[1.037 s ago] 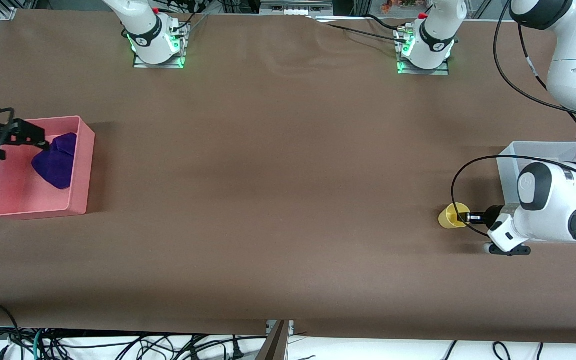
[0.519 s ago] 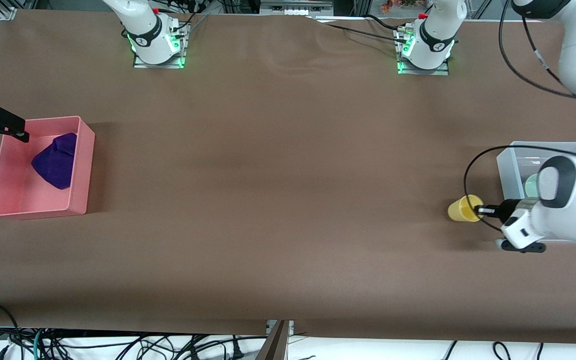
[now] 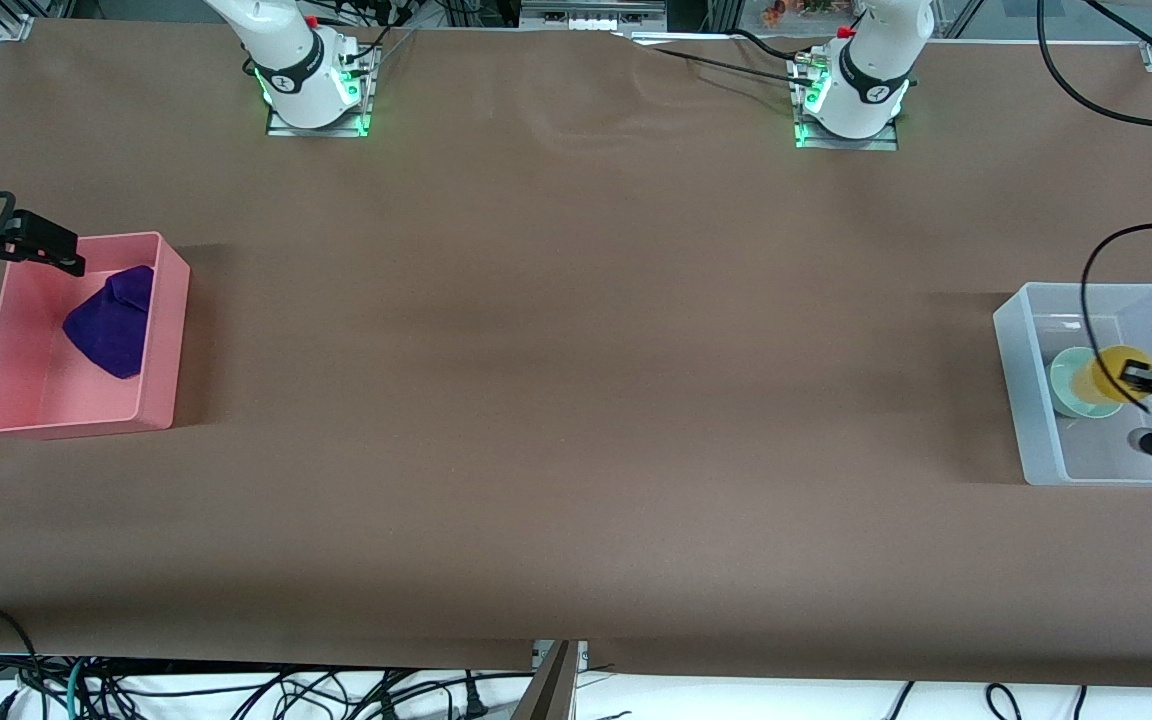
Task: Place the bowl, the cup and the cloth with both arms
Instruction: 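Lift the yellow cup with the left gripper and place it into the bowl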
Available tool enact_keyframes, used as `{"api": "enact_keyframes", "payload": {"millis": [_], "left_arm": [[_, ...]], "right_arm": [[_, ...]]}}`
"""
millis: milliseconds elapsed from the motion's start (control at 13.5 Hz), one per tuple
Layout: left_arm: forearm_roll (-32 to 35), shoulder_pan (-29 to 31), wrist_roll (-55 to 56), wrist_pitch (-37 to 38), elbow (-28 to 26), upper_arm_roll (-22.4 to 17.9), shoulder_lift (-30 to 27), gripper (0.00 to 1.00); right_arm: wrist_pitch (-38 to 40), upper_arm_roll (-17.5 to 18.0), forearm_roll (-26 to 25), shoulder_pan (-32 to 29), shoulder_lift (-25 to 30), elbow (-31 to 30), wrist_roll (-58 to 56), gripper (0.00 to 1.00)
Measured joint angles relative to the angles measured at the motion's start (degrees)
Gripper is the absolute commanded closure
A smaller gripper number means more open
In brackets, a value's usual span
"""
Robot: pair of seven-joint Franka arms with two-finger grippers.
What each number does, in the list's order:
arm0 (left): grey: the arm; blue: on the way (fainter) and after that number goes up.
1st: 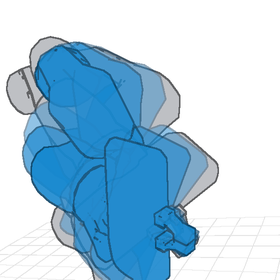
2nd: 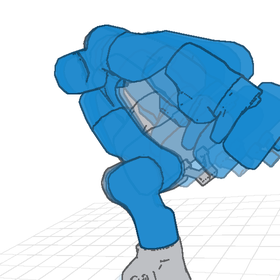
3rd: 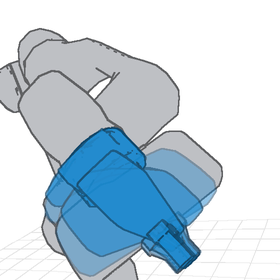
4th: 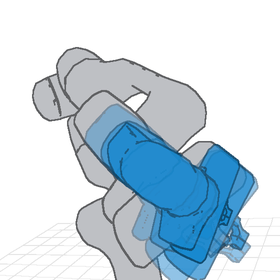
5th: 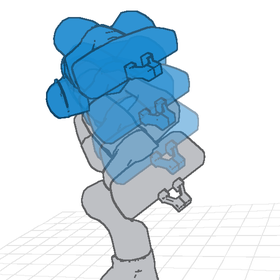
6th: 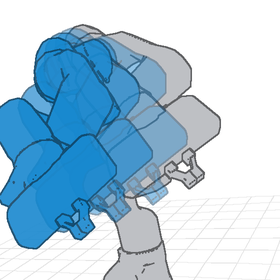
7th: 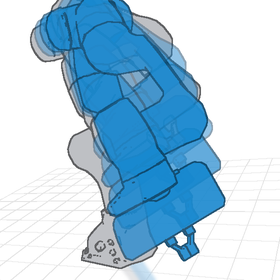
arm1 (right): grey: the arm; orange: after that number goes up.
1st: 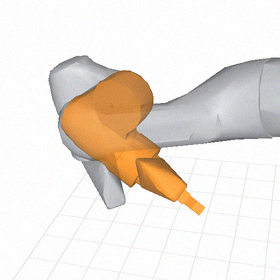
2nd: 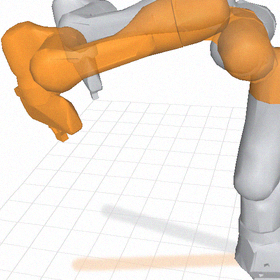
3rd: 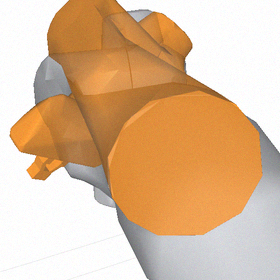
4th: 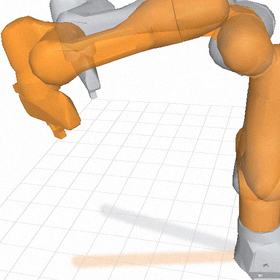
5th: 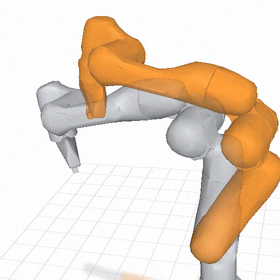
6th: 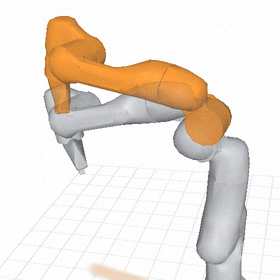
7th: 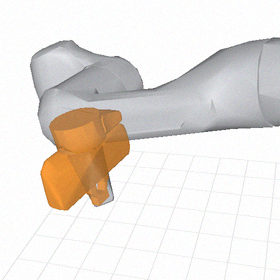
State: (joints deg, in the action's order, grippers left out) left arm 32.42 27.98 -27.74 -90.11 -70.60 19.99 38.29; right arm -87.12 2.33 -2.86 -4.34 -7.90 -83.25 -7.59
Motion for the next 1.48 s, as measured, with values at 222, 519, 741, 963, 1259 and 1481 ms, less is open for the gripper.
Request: {"api": "enact_keyframes", "payload": {"millis": [222, 519, 741, 963, 1259, 1481], "left_arm": [[0.7, 5.8, -3.3, -10.4, -5.0, -0.5, 1.7, 1.00], [0.1, 9.7, -3.8, -18.1, -9.3, -0.4, 3.7, 0.01], [-3.1, 9.3, -3.8, -18.1, -9.2, 0.5, 3.3, 0.00], [-6.3, 9.3, -3.8, -15.7, -8.8, 1.7, 2.0, 0.00], [-8.8, 9.3, -2.7, -9.4, -7.2, 10.3, -2.9, 0.00], [-8.9, 8.5, 4.5, -6.9, -7.1, 18.8, -6.7, 0.00]], "right_arm": [[1.0, -0.2, 0.0, -0.1, 0.0, 0.0, 0.1, 0.00], [1.1, -0.2, 0.0, -0.1, -0.2, 0.0, 0.1, 0.00], [1.2, -0.2, 0.0, -0.1, -0.2, 0.1, 0.1, 0.00], [1.2, -0.2, 0.0, -0.1, -0.2, 0.2, 0.1, 0.00], [1.2, -0.2, 0.0, -0.1, -0.2, 0.2, 0.1, 0.00], [1.2, -0.2, 0.0, -0.1, -0.2, 0.2, 0.1, 0.00]]}}
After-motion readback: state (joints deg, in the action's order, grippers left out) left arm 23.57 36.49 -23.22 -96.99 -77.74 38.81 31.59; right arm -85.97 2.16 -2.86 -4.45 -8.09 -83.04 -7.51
